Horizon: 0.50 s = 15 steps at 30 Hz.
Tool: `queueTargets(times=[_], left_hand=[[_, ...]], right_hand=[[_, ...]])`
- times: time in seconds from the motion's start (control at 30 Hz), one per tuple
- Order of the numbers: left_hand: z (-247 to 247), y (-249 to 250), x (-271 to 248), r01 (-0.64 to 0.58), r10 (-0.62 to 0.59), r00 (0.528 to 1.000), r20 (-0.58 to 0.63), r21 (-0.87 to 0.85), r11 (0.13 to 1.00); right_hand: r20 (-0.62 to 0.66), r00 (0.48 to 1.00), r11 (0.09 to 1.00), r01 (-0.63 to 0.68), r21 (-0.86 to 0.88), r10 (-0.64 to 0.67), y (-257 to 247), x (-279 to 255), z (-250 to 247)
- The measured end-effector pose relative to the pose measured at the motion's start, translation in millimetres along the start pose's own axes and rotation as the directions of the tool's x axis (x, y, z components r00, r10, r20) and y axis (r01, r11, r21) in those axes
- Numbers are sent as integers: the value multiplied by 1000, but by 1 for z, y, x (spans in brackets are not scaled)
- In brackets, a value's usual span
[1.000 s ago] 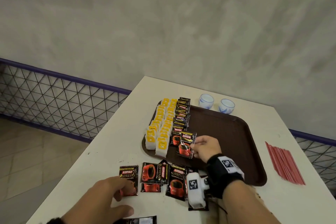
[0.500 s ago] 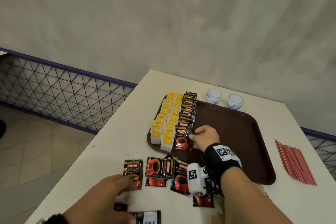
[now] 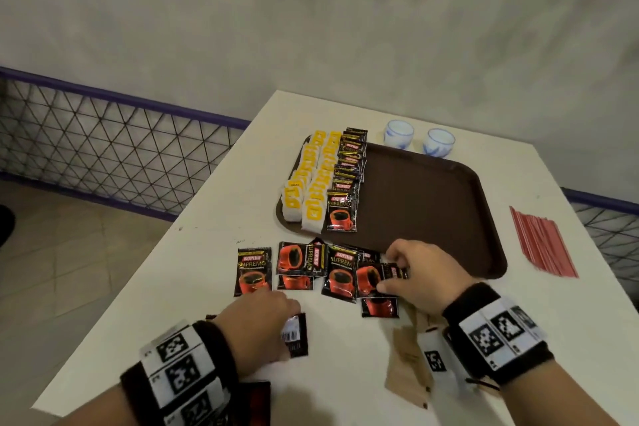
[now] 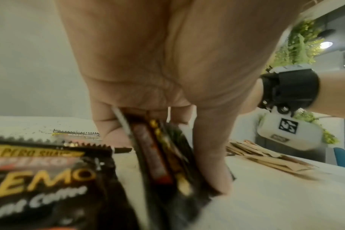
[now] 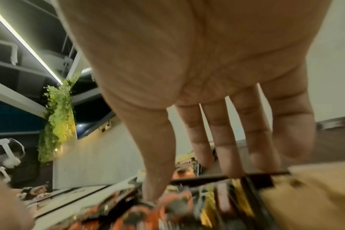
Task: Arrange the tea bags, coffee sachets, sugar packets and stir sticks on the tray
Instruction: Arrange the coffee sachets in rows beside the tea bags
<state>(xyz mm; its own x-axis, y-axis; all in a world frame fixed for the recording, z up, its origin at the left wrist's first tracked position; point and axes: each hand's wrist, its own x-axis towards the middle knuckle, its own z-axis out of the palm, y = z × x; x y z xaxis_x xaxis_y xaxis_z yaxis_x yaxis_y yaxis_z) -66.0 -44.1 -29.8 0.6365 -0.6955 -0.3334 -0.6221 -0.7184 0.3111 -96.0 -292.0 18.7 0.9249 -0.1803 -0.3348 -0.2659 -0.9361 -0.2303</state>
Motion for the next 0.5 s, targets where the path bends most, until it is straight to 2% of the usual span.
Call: queueTargets(times=[0.07, 0.13, 0.23, 0.27, 0.33, 0.4, 0.43, 0.5], left_hand=[[0, -5, 3, -91, 85, 993, -81, -81, 993], [-5, -6, 5, -144, 103, 968, -231, -168, 975], [-17, 1, 6, -200, 70, 858, -509, -206, 958], [-21, 4, 5, -218, 48, 827, -560, -241, 946], [-26, 5, 4, -274, 25, 820, -571, -354, 894], [-27, 1, 4, -343, 20, 853, -521, -532, 774], [-27, -1, 4, -355, 8, 870, -494, -615, 704], [-26, -3, 4, -340, -53, 880, -473, -702, 626]], right_hand=[[-14, 1000, 1000, -10, -14, 9, 1, -1, 8], [-33, 999, 999, -13, -48, 11, 0, 2, 17], [-62, 998, 998, -30, -53, 27, -1, 8, 23], [-60, 998, 999, -38, -33, 36, 0, 10, 23], [-57, 998, 999, -31, 14, 32, 1, 12, 22], [-86, 996, 999, 3, 54, 1, 4, 14, 23], [-104, 995, 996, 16, 86, -7, 6, 14, 23], [-132, 991, 975, 51, 214, -22, 12, 13, 17]])
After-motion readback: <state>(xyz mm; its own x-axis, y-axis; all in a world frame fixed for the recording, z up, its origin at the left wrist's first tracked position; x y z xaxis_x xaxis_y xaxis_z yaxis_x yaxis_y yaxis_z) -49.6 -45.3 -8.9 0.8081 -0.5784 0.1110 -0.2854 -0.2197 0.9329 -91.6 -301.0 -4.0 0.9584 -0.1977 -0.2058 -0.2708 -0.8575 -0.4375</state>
